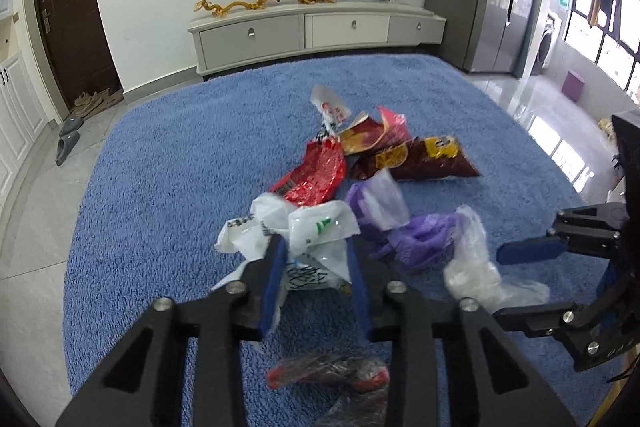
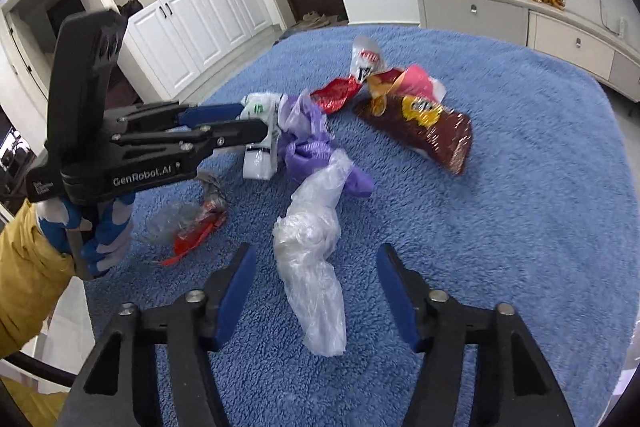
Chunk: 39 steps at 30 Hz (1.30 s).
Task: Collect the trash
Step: 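Grasp the white plastic bag with left tool while right tool grasps clear wrapper, then carry both items over the bin and open both tools to drop them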
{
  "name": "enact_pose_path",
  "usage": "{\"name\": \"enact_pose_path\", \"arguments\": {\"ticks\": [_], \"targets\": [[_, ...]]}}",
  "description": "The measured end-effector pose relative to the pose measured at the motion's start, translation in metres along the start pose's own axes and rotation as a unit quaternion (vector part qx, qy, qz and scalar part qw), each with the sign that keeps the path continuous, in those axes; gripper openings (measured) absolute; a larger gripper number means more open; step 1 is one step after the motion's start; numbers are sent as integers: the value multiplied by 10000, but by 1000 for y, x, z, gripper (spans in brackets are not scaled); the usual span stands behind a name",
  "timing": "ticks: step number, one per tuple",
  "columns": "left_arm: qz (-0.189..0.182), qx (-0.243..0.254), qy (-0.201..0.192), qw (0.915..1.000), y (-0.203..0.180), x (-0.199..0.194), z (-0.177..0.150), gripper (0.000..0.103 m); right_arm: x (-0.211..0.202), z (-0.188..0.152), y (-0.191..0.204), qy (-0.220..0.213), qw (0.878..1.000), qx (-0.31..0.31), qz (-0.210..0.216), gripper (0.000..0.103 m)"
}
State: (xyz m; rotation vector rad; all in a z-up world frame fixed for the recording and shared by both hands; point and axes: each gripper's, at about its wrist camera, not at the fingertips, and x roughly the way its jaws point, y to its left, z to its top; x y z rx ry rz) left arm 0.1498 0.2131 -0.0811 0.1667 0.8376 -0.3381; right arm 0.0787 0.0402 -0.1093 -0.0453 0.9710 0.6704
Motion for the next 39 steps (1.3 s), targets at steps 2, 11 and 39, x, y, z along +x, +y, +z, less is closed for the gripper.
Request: {"name": "enact_pose_path", "arguments": {"ticks": [2, 11, 39], "targets": [[23, -6, 25, 10000, -2, 5, 1, 16, 4, -3, 1, 52, 10000, -23, -10, 42], [-177, -409, -251, 9987, 6, -26, -1, 8, -14, -13, 10, -134, 9998, -155, -47, 16], [-1964, 239, -1044, 9747, -181, -116, 83, 8, -227, -109, -98, -1604, 9691, 1274, -1373, 15]]}}
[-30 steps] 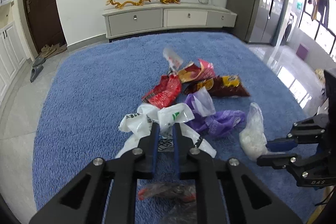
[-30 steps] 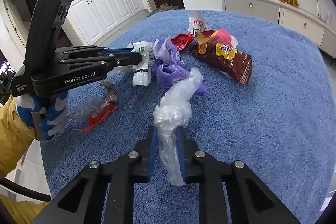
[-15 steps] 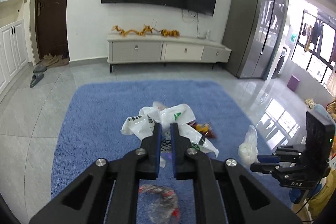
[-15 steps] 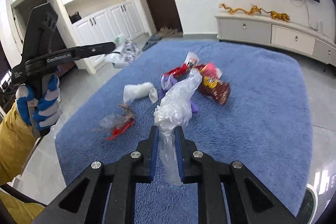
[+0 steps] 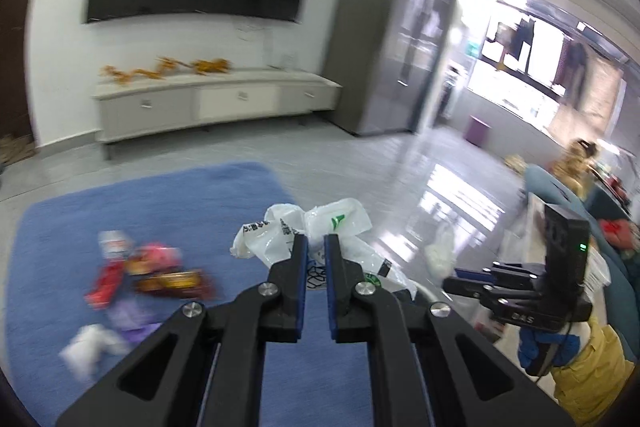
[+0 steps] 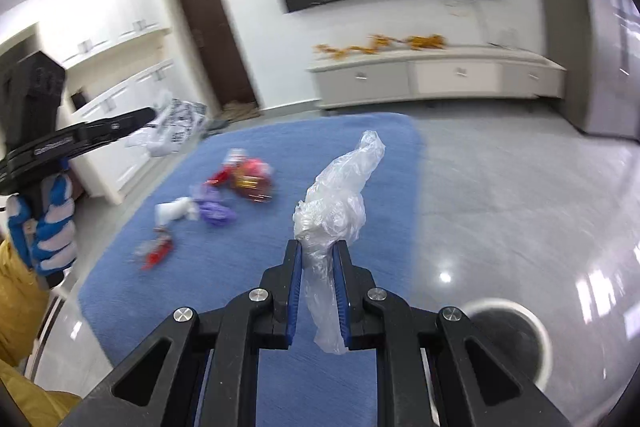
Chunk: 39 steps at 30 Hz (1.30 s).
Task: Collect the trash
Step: 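Carry both items over the bin and open both tools to drop them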
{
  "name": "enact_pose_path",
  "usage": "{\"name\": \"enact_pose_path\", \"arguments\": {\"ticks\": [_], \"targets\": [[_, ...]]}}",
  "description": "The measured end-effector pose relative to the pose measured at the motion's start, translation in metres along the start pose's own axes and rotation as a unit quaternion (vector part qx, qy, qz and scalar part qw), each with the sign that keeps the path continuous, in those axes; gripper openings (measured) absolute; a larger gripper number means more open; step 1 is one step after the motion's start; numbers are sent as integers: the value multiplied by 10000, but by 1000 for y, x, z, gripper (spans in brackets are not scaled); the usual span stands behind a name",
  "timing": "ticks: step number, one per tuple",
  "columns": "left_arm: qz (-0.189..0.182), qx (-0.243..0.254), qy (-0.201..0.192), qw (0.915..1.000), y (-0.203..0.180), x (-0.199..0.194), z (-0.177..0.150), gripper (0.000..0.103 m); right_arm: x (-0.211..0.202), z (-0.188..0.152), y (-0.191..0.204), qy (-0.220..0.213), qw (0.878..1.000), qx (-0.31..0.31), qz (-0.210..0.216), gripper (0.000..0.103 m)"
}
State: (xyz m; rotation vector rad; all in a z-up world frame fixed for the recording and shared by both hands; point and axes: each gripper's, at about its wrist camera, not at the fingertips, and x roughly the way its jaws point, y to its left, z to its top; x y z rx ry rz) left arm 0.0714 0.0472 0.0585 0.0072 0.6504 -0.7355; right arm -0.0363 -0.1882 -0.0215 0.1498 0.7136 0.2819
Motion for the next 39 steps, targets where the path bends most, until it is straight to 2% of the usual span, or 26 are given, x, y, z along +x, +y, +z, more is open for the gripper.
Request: {"name": "enact_pose_path", "arguments": {"ticks": [4, 8, 15, 19, 21, 25, 27, 28, 29, 32, 35, 39], "targets": [[-515, 252, 508, 9971, -61, 69, 2, 8, -14, -23, -68, 289, 9964, 623, -500, 15], [-854, 396, 1115, 9893, -112, 145, -9, 8, -6, -46, -122, 713, 9893, 1085, -671, 15], [-1082, 311, 1942, 9745, -157, 237, -33, 10, 23, -69, -184, 1317, 9769, 1502, -764, 16], [-1167, 153, 2210, 9681, -166, 268, -43, 10, 36, -79, -203, 1490, 9708, 1703, -800, 22], [-1218, 83, 2335, 9647, -167, 278, -48, 10, 40, -83, -212, 1543, 9682, 1786, -831, 29], [-1245, 28, 2471, 9610, -168, 289, -53, 12, 42, -90, -218, 1620, 9654, 1855, -859, 33], [-1261, -21, 2511, 9597, -166, 291, -55, 25, 38, -92, -219, 1610, 9642, 1900, -913, 34], [-1250, -48, 2505, 9600, -167, 294, -55, 45, 37, -93, -219, 1599, 9636, 1918, -956, 34], [-1230, -74, 2470, 9612, -166, 294, -56, 52, 34, -93, -220, 1580, 9631, 1931, -1013, 35], [-1255, -139, 2413, 9622, -169, 294, -54, 52, 24, -93, -224, 1463, 9622, 2003, -1124, 36], [-1153, -2, 2219, 9682, -169, 279, -52, 52, 11, -87, -221, 1293, 9640, 1998, -1184, 36], [-911, 220, 1750, 9801, -170, 247, -43, 52, -6, -74, -207, 1019, 9688, 1855, -1287, 36]]}}
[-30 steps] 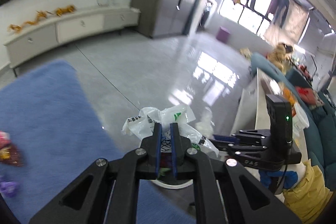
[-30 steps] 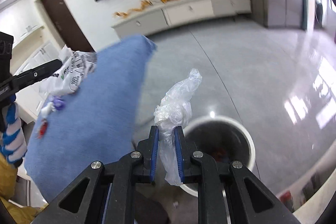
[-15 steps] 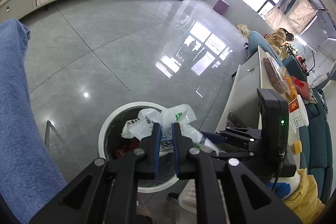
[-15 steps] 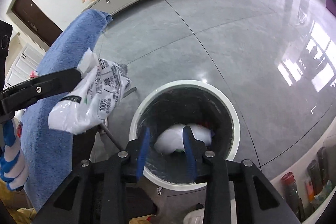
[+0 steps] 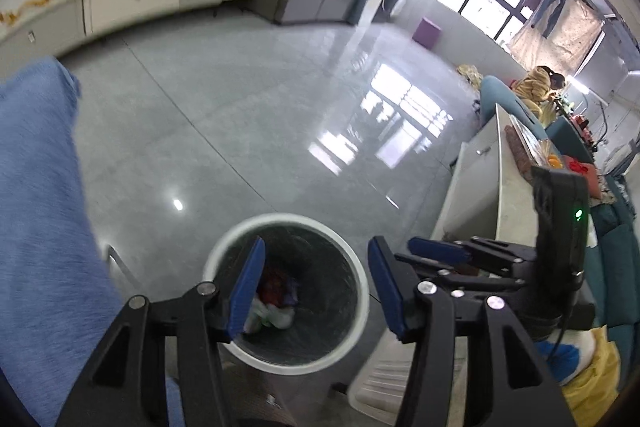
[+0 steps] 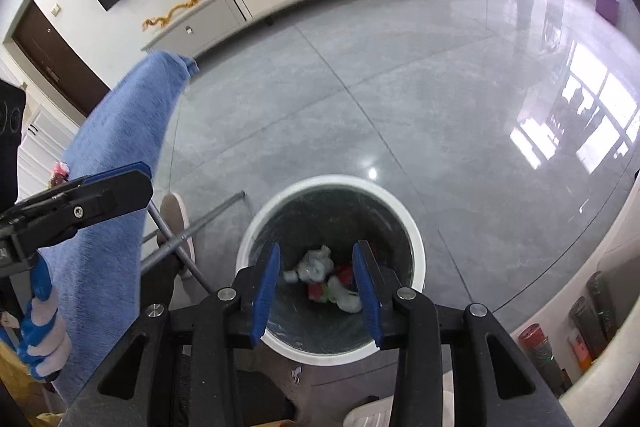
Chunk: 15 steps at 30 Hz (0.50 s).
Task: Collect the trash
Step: 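Carry both items over the bin and open both tools to drop them, then return both tools to the remaining trash on the rug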
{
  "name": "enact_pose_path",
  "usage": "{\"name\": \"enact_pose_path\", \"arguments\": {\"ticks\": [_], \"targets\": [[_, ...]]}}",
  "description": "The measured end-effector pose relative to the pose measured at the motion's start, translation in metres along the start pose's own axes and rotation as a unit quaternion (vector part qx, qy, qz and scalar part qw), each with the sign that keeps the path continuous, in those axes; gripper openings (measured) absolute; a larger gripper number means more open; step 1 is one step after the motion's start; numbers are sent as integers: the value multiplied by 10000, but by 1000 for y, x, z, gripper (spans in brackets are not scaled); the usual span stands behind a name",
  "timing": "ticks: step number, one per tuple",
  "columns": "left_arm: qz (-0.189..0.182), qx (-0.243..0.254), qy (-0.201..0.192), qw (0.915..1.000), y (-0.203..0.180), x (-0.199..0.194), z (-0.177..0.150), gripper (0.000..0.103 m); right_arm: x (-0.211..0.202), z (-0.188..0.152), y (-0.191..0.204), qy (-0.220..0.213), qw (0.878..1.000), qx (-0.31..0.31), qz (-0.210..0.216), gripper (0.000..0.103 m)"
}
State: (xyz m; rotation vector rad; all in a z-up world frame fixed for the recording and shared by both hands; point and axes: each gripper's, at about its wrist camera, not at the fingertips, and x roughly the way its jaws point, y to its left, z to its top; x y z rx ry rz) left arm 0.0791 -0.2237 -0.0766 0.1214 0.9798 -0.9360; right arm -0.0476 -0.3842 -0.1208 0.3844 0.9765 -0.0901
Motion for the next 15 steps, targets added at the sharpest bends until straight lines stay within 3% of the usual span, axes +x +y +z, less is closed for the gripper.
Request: {"name": "enact_pose_path", "arguments": {"ticks": [2, 5, 8, 12, 15], "targets": [[151, 29, -274, 9995, -1, -18, -3, 52, -17, 2, 7, -236, 9997, -70, -4, 37], [433, 118, -820, 9956, -4, -51, -11, 52, -40, 5, 22, -605, 9980, -177, -3, 49], [536, 235, -943, 9938, -3, -78, -17, 51, -70, 8, 44, -1022, 9944, -270, 3, 55], [931, 374, -1105, 9888, 4, -122, -32, 51, -105, 10, 77, -1555, 9869, -429, 35, 85], [1148, 296, -1292, 9845, 19, -156, -45, 52, -125, 11, 100, -1841, 9812, -557, 155, 96]]}}
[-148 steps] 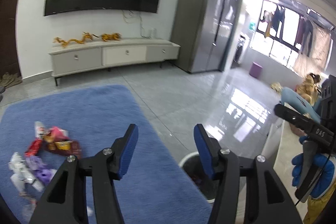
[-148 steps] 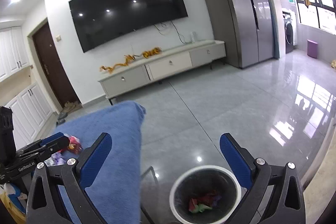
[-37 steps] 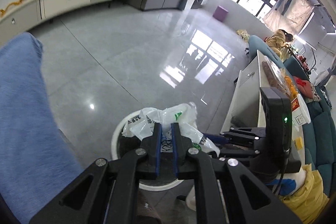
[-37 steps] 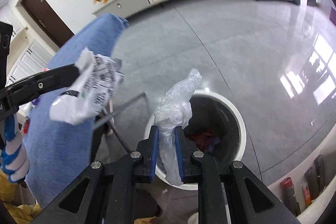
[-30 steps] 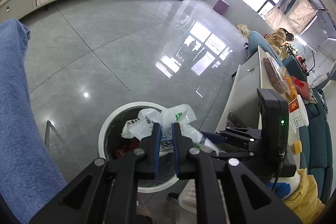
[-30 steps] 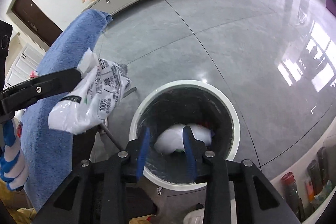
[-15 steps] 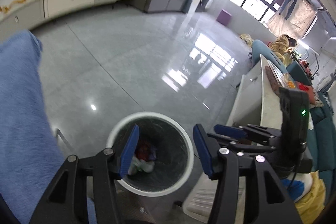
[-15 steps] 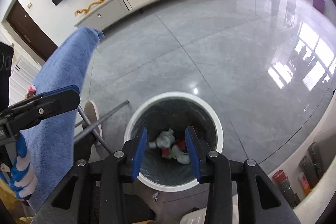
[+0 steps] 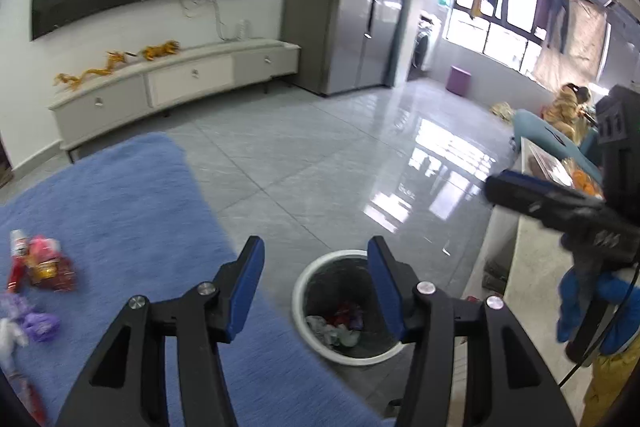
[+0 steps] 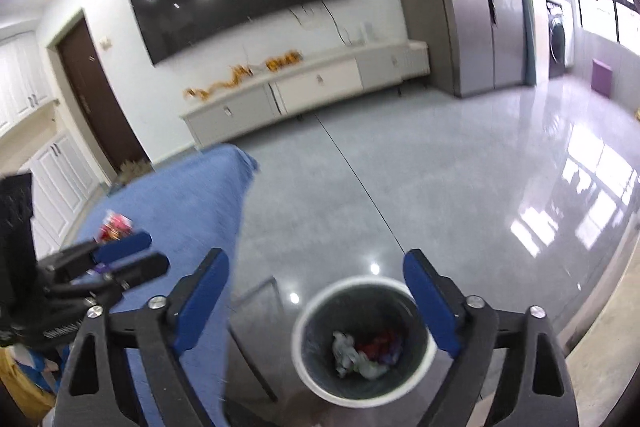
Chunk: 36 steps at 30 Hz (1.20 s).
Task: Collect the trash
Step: 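Return both tools to the remaining trash on the rug, then grasp the clear plastic wrapper with left tool while right tool grasps brown snack bag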
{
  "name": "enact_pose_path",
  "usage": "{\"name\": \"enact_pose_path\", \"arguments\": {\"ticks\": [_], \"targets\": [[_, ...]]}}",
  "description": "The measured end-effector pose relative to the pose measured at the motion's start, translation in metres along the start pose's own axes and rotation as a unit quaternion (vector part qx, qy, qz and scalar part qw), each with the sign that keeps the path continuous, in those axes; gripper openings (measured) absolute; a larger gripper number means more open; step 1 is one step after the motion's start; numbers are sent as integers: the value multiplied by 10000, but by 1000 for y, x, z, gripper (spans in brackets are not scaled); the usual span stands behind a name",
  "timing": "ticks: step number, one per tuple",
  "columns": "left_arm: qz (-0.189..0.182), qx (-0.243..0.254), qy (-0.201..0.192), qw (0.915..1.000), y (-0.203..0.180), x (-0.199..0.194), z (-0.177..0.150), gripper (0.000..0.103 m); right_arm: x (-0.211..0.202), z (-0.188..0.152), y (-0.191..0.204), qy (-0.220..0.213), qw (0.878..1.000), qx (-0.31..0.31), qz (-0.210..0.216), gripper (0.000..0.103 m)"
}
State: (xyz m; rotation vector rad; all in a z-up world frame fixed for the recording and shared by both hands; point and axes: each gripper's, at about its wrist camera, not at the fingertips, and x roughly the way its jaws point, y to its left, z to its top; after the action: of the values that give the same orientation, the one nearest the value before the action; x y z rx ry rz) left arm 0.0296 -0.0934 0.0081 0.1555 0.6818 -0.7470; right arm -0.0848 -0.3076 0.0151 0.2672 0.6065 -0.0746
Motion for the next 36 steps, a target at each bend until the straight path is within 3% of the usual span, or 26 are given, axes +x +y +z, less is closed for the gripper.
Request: {"name": "enact_pose_path", "arguments": {"ticks": [2, 11, 19, 24, 28, 36], "targets": [[189, -5, -108, 9998, 14, -20, -5, 52, -11, 5, 17, -192, 9997, -97, 109, 102], [1055, -519, -434, 9921, 111, -111, -46, 54, -46, 23, 80, -1003, 9923, -288, 669, 103], [1933, -1161, -433, 9733, 204, -172, -116, 54, -47, 23, 127, -1104, 9869, -634, 986, 103], [2264, -1577, -514, 9598, 243, -206, -146, 54, -42, 24, 147, -1015, 9854, -784, 1124, 103], [2371, -1680, -514, 9555, 258, -216, -160, 54, -32, 22, 158, -832, 9857, -813, 1217, 103], [1863, -1753, -56, 9667, 258, -169, -174, 53, 20, 20, 186, -189, 9848, -1012, 1398, 103]]}}
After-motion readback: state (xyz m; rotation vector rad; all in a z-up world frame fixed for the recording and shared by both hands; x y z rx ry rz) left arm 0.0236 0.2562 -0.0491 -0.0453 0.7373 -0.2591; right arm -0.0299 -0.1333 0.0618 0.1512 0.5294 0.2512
